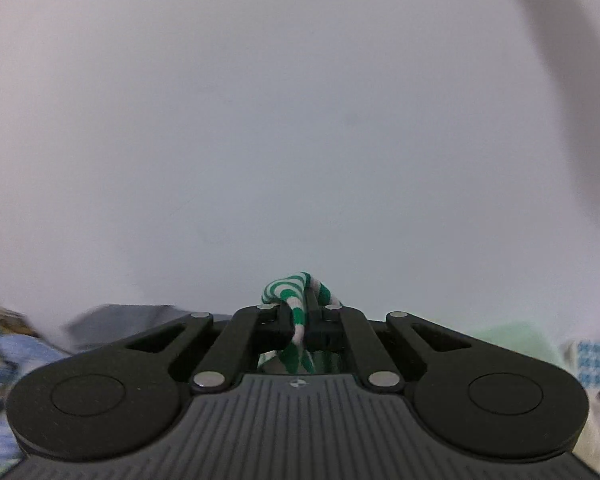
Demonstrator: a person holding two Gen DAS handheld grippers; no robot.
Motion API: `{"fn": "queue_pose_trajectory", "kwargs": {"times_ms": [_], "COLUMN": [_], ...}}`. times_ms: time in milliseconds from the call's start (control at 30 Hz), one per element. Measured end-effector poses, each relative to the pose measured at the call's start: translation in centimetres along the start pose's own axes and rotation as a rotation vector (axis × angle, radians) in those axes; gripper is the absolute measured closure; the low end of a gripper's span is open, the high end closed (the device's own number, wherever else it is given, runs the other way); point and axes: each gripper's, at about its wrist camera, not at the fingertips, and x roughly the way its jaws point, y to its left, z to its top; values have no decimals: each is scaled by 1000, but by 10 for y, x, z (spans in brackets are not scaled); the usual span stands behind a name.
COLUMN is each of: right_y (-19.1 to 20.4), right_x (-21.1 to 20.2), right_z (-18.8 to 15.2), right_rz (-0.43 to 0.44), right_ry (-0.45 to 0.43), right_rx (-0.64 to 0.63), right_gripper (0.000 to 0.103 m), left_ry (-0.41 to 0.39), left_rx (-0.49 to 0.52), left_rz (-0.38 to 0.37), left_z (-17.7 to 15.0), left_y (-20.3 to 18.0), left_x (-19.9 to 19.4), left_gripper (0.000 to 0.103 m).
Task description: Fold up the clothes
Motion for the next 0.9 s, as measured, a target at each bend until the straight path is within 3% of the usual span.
{"fn": "queue_pose_trajectory", "kwargs": {"times_ms": [167,300,333,367,433,533,567,633,800,900], "right_y": [13,11,9,6,-14,-50,-63,-91,-171,-205], "right_x": [66,108,108,108,96,58,42,2,-81,-118], "right_z": [-36,-75,-79,-82,-77,-59,-55,-57,-96,-125], "right_rz": [-140,-112,-112,-109,-61,73,102,63,-183,-244], "right_ry": [92,270,281,290,285,301,306,315,397,483], "right_rx": [-118,-204,-210,-213,-162,-78,-78,-143,-270,-227], "right_gripper": [101,92,84,67,60,60,59,50,47,47], "left_ry": [86,178,199,210,221,213,204,186,148,165], "left_rx": [71,108,119,125,130,128,128,135,88,51], "left_rz": [116,164,165,158,137,99,95,105,68,-1], "left_z": [1,-11,-14,-18,-24,-30,-32,-39,-59,-73], "left_y": [-26,-40,-42,-43,-41,-31,-26,-16,2,-9], "left_x": [59,99,106,108,109,94,87,69,22,8], "left_gripper": [82,81,78,71,71,67,61,47,47,47]}}
